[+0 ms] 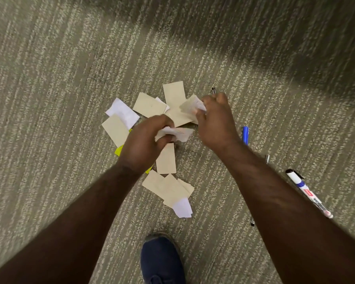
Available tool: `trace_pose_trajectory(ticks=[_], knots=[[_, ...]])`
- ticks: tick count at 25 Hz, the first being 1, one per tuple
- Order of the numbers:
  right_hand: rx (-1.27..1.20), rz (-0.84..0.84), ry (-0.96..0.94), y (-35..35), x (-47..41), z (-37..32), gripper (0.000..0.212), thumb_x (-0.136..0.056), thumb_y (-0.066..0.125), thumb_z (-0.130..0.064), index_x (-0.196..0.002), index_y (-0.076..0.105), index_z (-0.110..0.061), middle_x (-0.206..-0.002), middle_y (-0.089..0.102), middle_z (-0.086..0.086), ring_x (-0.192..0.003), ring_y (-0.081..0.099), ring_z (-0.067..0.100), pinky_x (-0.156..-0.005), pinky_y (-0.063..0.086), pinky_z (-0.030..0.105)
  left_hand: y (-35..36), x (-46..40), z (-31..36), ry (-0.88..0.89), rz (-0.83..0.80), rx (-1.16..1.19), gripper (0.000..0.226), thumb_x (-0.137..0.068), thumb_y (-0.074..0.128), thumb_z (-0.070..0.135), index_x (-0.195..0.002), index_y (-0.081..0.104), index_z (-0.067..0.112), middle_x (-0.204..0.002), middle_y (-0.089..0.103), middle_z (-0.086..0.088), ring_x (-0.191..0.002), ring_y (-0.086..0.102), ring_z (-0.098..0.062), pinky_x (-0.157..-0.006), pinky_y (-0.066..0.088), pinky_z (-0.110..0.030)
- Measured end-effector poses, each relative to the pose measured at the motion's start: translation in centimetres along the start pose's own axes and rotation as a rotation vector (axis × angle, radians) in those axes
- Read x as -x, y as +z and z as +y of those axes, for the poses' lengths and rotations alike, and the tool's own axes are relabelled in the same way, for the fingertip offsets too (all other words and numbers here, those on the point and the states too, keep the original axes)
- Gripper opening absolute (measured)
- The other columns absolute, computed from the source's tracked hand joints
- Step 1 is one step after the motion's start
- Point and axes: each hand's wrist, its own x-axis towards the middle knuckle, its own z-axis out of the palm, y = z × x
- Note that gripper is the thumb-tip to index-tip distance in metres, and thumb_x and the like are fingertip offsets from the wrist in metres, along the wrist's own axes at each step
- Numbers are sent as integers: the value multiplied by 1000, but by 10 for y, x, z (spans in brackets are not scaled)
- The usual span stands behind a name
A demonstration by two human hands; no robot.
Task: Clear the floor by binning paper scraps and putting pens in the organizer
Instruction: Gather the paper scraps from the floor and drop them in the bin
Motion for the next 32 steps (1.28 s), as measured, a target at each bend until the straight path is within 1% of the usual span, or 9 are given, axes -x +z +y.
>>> trace_pose_trajectory(ticks=[3,6,11,16,18,22,25,30,32], knots=[[242,-67,-37,12,-7,-10,28,-87,59,-16,-114,54,-13,-133,37,7,-116,37,25,-93,40,40,-17,9,-8,-201,142,109,27,-77,74,16,-99,59,16,-92,62,12,-72,51,4,-65,38,-10],[300,-36,-37,19,-2,-10,31,-81,65,-12,-110,55,-16,-129,42,9,-114,38,26,-88,40,39,-20,6,-16,-304,121,163,36,-77,75,22,-109,61,19,-102,65,5,-89,58,-8,-78,45,-23],[58,-7,67,12,8,-10,35,-80,68,-5,-112,56,-11,-122,47,9,-104,50,19,-82,43,26,-10,-4,-15,-251,84,130,39,-79,70,27,-114,60,13,-101,58,7,-93,53,-9,-76,34,0],[-91,-9,173,-3,24,2,17,-81,68,-11,-95,59,-10,-91,62,3,-77,54,15,-59,39,19,-9,-7,-13,-210,105,80,27,-81,69,28,-93,61,5,-78,50,5,-75,44,-8,-64,32,-1],[-139,2,199,-7,31,8,19,-80,69,-13,-97,60,-9,-90,64,2,-77,58,17,-61,38,20,-12,-6,-19,-186,89,62,27,-79,67,31,-88,62,6,-75,47,6,-72,43,-7,-63,33,-4],[-267,23,230,-3,34,18,23,-85,63,-13,-107,61,-10,-104,68,10,-93,65,26,-81,52,34,-13,-11,-23,-88,-38,-65,29,-76,68,30,-95,67,8,-110,57,-8,-101,54,-24,-83,37,-23],[-248,36,232,-1,35,22,25,-89,56,-14,-113,57,-6,-113,61,13,-103,58,28,-89,49,37,2,-27,-12,29,-191,-160,27,-77,70,27,-99,69,11,-142,46,-7,-128,42,-26,-104,34,-35],[-154,159,147,-6,38,23,20,-90,53,-12,-106,54,-2,-110,52,17,-98,53,31,-86,48,42,23,-41,-2,83,-128,-357,28,-77,70,21,-101,65,9,-113,60,-9,-106,54,-33,-83,39,-39],[-143,168,100,-9,31,18,22,-90,52,-13,-109,54,-2,-114,50,15,-101,53,30,-88,48,41,19,-33,-4,68,-65,-268,25,-77,69,19,-99,64,8,-99,59,-11,-93,57,-33,-74,40,-36]])
